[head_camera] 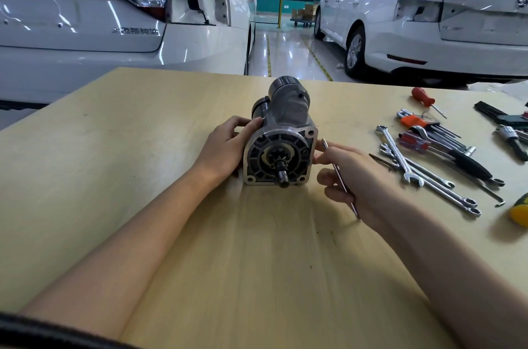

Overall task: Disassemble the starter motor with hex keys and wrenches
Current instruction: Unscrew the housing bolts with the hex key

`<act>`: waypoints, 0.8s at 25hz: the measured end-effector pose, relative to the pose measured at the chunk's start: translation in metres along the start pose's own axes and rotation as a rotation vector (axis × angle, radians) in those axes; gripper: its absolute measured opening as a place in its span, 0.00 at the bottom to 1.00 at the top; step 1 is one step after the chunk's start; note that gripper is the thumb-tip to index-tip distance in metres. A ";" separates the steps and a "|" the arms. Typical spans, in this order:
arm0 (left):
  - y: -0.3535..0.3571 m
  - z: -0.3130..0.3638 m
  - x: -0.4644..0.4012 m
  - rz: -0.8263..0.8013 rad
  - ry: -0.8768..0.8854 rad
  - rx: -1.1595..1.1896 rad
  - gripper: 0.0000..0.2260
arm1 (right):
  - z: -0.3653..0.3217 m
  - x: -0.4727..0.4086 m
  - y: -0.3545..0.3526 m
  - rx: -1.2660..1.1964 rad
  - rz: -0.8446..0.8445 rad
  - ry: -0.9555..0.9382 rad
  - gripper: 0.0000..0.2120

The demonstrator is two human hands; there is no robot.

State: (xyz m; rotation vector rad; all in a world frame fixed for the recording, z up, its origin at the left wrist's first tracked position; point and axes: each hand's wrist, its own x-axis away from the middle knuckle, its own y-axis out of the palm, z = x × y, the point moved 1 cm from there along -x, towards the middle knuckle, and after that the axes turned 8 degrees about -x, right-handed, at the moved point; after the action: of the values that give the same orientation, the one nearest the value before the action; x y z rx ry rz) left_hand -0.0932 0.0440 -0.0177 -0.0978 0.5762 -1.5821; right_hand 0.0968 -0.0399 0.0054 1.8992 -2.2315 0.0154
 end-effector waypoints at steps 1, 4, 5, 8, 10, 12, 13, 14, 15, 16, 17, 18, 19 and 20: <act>0.000 0.000 0.000 -0.001 0.001 -0.001 0.13 | 0.000 0.000 0.000 0.015 -0.014 0.005 0.15; 0.000 -0.001 0.000 0.004 -0.001 -0.004 0.13 | 0.000 0.002 0.003 0.059 -0.089 -0.008 0.20; 0.000 -0.001 0.000 0.006 0.001 -0.005 0.13 | 0.000 0.003 0.004 0.088 -0.107 -0.027 0.20; 0.000 0.000 -0.001 0.005 0.004 -0.006 0.13 | -0.003 0.004 0.006 0.133 -0.067 -0.093 0.20; 0.000 -0.001 -0.001 0.008 0.005 -0.010 0.13 | -0.003 0.003 0.006 0.099 -0.028 -0.111 0.21; 0.000 -0.002 -0.001 0.006 0.007 -0.012 0.14 | -0.004 0.001 0.005 0.045 0.001 -0.114 0.19; 0.000 -0.002 -0.001 0.004 0.008 -0.010 0.14 | -0.004 0.001 0.004 0.032 0.006 -0.119 0.19; 0.000 -0.002 -0.001 0.003 0.007 -0.008 0.14 | -0.004 0.002 0.004 0.028 0.000 -0.125 0.18; 0.000 -0.002 -0.001 0.003 0.006 -0.008 0.14 | -0.003 0.003 0.004 0.025 -0.009 -0.130 0.19; 0.000 -0.003 -0.001 0.004 0.004 -0.010 0.14 | -0.004 0.004 0.005 0.016 -0.017 -0.136 0.20; 0.000 -0.003 -0.001 0.003 0.004 -0.012 0.14 | -0.004 0.005 0.004 0.000 -0.022 -0.142 0.21; 0.000 -0.003 -0.001 0.002 0.005 -0.013 0.14 | -0.004 0.006 0.004 -0.019 -0.028 -0.148 0.21; 0.000 -0.003 -0.001 0.001 0.005 -0.010 0.14 | -0.005 0.007 0.003 -0.030 -0.034 -0.154 0.20; 0.000 -0.003 -0.001 0.001 0.005 -0.008 0.14 | -0.005 0.007 0.002 -0.026 -0.044 -0.157 0.19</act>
State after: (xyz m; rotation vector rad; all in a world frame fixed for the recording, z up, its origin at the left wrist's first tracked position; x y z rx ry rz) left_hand -0.0938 0.0461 -0.0199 -0.0996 0.5862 -1.5800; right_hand 0.0947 -0.0457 0.0117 1.9981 -2.2752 -0.1751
